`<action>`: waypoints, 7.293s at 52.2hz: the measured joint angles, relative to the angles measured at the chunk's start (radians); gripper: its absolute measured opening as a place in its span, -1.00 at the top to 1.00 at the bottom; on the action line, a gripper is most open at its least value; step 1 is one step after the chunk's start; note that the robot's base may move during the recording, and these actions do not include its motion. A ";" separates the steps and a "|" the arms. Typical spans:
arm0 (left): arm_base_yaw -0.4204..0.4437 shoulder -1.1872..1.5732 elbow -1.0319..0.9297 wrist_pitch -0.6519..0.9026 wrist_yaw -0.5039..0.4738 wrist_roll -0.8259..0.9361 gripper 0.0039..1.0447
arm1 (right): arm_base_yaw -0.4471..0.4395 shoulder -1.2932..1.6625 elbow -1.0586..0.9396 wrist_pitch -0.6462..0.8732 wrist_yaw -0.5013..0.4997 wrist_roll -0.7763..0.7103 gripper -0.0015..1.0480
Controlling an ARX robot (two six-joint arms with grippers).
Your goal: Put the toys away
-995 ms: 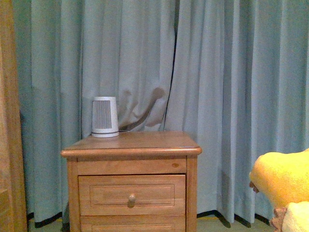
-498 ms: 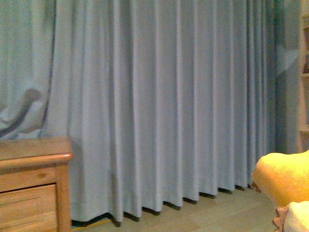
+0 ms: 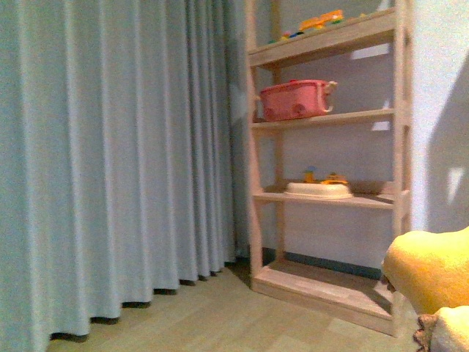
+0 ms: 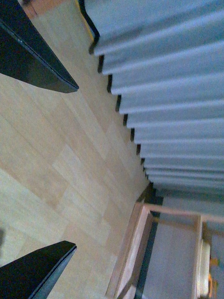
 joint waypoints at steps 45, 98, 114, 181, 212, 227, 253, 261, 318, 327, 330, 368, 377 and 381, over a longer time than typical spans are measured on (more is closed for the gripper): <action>-0.003 0.000 0.000 0.000 0.002 0.000 -0.89 | 0.000 0.000 0.000 0.000 -0.010 0.000 0.85; -0.003 0.000 0.000 0.000 0.002 0.000 -0.89 | 0.000 0.000 0.000 0.000 -0.006 0.000 0.85; -0.003 0.000 0.000 0.000 0.002 0.000 -0.89 | 0.000 0.000 0.000 0.000 -0.006 0.000 0.85; -0.003 0.000 0.000 0.000 0.002 0.000 -0.89 | -0.001 0.000 0.000 0.000 -0.004 0.000 0.85; -0.003 0.000 0.000 0.000 0.002 0.000 -0.89 | -0.164 0.224 0.353 -0.020 -0.015 -0.043 0.85; -0.003 0.000 0.000 0.000 0.002 0.000 -0.89 | -0.136 0.582 0.908 0.039 -0.042 -0.005 0.85; -0.003 0.000 0.000 0.000 0.002 0.000 -0.89 | 0.061 1.214 1.637 -0.086 0.163 0.012 0.85; -0.003 0.000 0.000 0.000 0.002 0.000 -0.89 | 0.116 1.411 1.867 -0.139 0.141 0.077 0.85; -0.003 0.000 0.000 0.000 0.002 0.000 -0.89 | 0.261 2.117 2.816 -0.544 -0.093 0.472 0.85; -0.003 0.000 0.000 0.000 0.002 0.000 -0.89 | 0.261 2.167 2.843 -0.537 -0.093 0.499 0.85; -0.003 0.000 0.000 0.000 0.002 0.000 -0.89 | 0.261 2.180 2.843 -0.526 -0.095 0.515 0.85; -0.002 0.000 0.000 0.000 0.002 0.000 -0.89 | 0.275 2.219 2.856 -0.482 -0.077 0.539 0.03; -0.003 0.000 0.000 0.000 0.002 0.000 -0.89 | 0.275 2.218 2.856 -0.483 -0.067 0.508 -0.40; -0.003 0.000 0.000 0.000 0.002 0.000 -0.89 | 0.275 2.215 2.856 -0.483 -0.065 0.493 -0.55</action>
